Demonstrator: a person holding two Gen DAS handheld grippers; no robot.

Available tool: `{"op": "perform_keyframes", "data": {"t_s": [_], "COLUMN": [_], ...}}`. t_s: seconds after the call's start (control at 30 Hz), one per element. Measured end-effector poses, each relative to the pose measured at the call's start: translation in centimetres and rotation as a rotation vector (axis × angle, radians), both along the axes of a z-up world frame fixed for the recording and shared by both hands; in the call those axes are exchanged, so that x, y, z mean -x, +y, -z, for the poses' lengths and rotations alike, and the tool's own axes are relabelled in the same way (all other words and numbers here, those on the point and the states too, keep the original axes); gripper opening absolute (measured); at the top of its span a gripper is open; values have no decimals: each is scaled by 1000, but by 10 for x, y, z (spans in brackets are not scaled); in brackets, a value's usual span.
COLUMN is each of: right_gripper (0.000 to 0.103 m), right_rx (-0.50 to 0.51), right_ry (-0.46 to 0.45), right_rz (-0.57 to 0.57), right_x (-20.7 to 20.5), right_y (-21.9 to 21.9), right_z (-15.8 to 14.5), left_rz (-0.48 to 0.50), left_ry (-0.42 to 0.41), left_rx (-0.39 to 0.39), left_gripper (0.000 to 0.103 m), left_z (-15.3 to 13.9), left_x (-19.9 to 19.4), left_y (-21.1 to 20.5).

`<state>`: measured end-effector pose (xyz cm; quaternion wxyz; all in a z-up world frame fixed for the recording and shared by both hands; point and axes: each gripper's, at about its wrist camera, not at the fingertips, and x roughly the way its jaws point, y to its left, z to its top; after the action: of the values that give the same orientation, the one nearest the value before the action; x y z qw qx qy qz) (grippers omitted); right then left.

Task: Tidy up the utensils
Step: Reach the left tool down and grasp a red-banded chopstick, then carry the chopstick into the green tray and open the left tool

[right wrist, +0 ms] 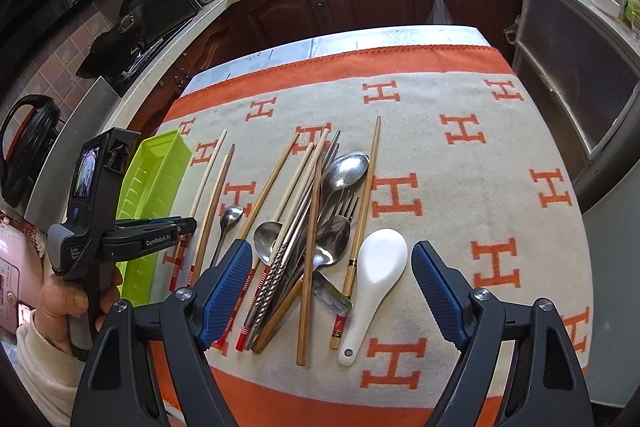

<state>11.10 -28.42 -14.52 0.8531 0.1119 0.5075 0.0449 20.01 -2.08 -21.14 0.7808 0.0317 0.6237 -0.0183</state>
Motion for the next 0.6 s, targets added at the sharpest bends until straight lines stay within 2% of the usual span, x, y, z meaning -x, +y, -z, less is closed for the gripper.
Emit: {"op": "perform_keyframes", "data": {"t_s": [0.07,0.17,0.33,0.6], "right_gripper": [84,84,84,84], "right_rx": [-5,-17,-14,-10], "right_ry": [4,16,20,20], "right_rz": [-1,-5,-22,-43], "right_x": [1,0,0,0], "right_y": [1,2,11,27], "right_z": [2,5,5,-3], "left_rz": [9,16,9,-11], "left_ry": [-1,-11,-38,-152], "left_rx": [5,45,61,113], "left_gripper": [13,4,3,3], "left_z": [0,3,-2,-46], "left_x": [-4,-5,6,25], "left_y": [-3,-4,1,18]}}
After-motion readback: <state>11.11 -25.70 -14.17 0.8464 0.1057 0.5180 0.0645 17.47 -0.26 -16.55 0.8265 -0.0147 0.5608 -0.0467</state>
